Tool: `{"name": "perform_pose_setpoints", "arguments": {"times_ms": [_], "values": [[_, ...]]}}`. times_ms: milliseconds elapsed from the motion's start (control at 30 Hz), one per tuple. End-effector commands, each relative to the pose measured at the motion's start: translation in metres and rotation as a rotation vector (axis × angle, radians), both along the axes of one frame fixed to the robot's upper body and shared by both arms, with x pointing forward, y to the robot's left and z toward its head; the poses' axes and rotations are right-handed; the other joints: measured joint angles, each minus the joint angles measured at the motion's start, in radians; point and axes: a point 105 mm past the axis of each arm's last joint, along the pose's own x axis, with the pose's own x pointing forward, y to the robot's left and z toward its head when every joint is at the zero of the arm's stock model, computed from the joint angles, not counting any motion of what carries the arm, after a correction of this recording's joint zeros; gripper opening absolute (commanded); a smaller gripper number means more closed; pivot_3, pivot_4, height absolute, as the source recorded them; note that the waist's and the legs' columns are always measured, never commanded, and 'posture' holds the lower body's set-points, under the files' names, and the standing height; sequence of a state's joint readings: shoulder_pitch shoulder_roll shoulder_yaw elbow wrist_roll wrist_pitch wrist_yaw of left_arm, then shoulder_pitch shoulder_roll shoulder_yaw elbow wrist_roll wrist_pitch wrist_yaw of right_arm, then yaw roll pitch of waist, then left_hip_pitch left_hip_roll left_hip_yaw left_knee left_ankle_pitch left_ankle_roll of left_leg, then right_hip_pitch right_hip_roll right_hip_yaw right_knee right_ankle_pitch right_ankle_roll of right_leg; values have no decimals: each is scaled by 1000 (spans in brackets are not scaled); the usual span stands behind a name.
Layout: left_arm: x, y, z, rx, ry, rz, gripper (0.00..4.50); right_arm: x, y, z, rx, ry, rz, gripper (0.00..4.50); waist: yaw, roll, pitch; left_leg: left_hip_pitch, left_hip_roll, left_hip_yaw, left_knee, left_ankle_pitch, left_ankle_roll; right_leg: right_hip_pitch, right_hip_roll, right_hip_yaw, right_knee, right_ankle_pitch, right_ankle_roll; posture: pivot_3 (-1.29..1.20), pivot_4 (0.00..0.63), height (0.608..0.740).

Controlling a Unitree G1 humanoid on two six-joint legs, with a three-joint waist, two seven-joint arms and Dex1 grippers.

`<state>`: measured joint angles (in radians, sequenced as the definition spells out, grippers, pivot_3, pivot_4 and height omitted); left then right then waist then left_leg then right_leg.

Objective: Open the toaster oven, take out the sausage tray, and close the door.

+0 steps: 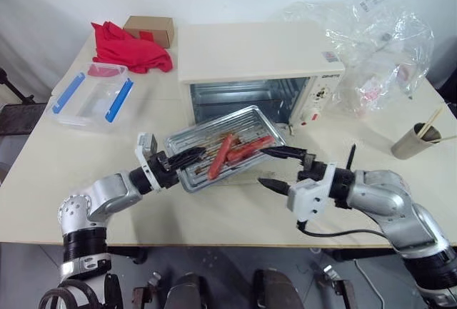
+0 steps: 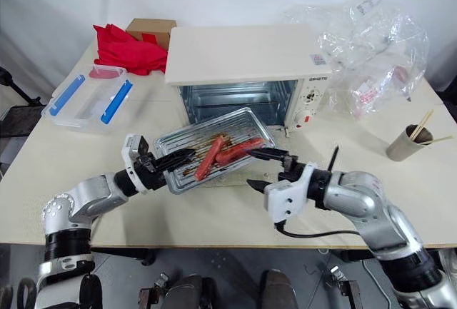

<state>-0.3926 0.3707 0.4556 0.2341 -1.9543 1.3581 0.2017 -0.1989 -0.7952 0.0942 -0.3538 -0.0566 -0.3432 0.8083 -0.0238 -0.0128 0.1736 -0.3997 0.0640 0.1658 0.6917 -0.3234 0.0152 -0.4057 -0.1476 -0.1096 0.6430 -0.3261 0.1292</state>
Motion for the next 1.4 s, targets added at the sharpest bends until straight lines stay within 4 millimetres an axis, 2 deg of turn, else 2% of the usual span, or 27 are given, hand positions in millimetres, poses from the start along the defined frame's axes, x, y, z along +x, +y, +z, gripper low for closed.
{"name": "perform_pose_setpoints", "arguments": {"times_ms": [33,167,267,333,433,600,700,733,833,967,1067,1200,1333,1400], "values": [[-19,25,8,-64,-71,-5,0,-16,-14,16,108,103,44,3427,-4,0,0,0,0,0,0,0,0,0,0,0,0,0,0,0,150,740],[-36,44,-4,-51,-43,24,0,-3,-48,22,302,265,-97,3427,-5,0,0,9,1,3,-4,0,0,6,1,3,-1,0,-1,0,150,740],[-59,56,-18,-42,-6,41,0,19,-92,15,433,364,-291,3427,-4,-1,0,14,1,3,-6,0,0,13,1,3,-7,-1,-1,0,150,740],[-65,62,-22,-50,0,94,0,25,-111,2,431,394,-350,3427,-4,-1,0,14,1,3,-7,0,0,13,0,3,-8,-1,-1,0,150,740],[-72,74,-22,-72,-23,188,0,33,-128,-14,421,452,-410,2851,0,-1,0,14,1,3,-7,0,0,13,0,3,-10,-1,-1,0,150,740],[-84,87,-15,-113,-99,342,0,52,-151,-42,417,540,-530,1154,-6,0,0,14,1,4,-7,0,0,13,0,4,-14,-1,-1,0,150,740],[-96,93,-16,-133,-115,429,0,63,-150,-53,405,564,-537,115,-7,0,0,14,1,5,-7,0,0,13,1,5,-14,-1,-2,0,150,740],[-102,93,-18,-137,-112,437,0,65,-148,-58,397,589,-530,53,-7,0,0,14,1,5,-8,0,0,13,1,5,-14,-1,-2,0,150,740],[-110,95,-21,-143,-107,480,0,69,-142,-68,355,639,-509,53,-6,0,0,14,1,5,-8,0,0,12,1,5,-15,-1,-2,0,150,740],[-111,99,-23,-149,-98,591,0,78,-132,-72,369,695,-480,53,-3,0,0,14,1,5,-7,0,0,13,0,5,-15,-1,-2,0,150,740],[-107,102,-23,-162,-93,667,0,80,-123,-77,368,754,-443,53,-5,0,0,14,1,5,-7,0,0,14,0,5,-16,-1,-2,0,150,740],[-96,117,-23,-206,-62,832,0,74,-112,-97,326,932,-437,53,-4,-2,-2,14,1,4,-7,0,0,14,0,5,-16,-1,-2,0,150,740],[-90,121,-20,-241,-41,917,0,75,-103,-90,380,926,-394,53,-6,-12,-8,14,2,2,-7,0,0,15,1,4,-15,-1,-2,0,150,740],[-88,125,-19,-281,-27,981,0,76,-102,-83,432,908,-378,53,-5,-12,-8,14,2,3,-7,0,0,15,1,4,-16,-1,-2,0,150,740]]}}
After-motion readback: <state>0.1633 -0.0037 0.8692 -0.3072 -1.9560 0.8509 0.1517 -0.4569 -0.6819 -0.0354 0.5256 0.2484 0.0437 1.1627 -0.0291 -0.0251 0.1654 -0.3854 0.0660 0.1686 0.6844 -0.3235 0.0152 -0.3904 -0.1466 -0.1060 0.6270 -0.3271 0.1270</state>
